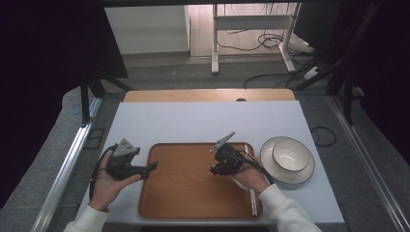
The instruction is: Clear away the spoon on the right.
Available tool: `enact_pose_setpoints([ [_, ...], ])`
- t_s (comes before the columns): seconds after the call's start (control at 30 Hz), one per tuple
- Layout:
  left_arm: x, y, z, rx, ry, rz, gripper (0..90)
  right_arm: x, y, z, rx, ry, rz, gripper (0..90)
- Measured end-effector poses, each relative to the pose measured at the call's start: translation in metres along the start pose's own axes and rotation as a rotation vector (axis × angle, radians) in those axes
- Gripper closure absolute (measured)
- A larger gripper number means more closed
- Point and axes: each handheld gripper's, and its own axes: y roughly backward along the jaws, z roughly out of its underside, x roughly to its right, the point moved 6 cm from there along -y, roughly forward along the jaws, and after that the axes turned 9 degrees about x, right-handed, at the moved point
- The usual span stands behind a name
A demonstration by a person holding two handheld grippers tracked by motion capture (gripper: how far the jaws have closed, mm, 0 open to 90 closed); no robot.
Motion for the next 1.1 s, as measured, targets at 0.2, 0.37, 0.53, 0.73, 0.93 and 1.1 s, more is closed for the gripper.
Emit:
enact_pose_setpoints([
  [0.2, 0.000, -0.001, 0.001, -0.007, -0.004, 0.001, 16.6, -0.001, -0.008, 0.002, -0.019, 0.003, 0.010, 82.8],
  [0.37, -0.001, -0.001, 0.002, -0.009, -0.003, -0.003, 16.6, 0.000, -0.013, 0.004, -0.033, 0.008, 0.017, 82.1],
  [0.53, -0.002, -0.002, 0.002, -0.011, -0.003, -0.004, 16.6, 0.001, -0.015, 0.004, -0.037, 0.001, 0.021, 78.9],
  [0.73, -0.004, -0.002, 0.003, -0.013, -0.001, -0.009, 16.7, 0.004, -0.007, -0.001, 0.011, -0.014, 0.048, 55.5],
  [0.93, -0.005, 0.000, 0.001, -0.005, 0.001, -0.012, 16.7, 0.008, 0.020, -0.008, 0.090, -0.036, 0.071, 48.3],
  [1.1, -0.005, 0.002, 0.000, 0.001, 0.000, -0.014, 16.7, 0.010, 0.040, -0.003, 0.118, -0.033, 0.077, 49.8],
])
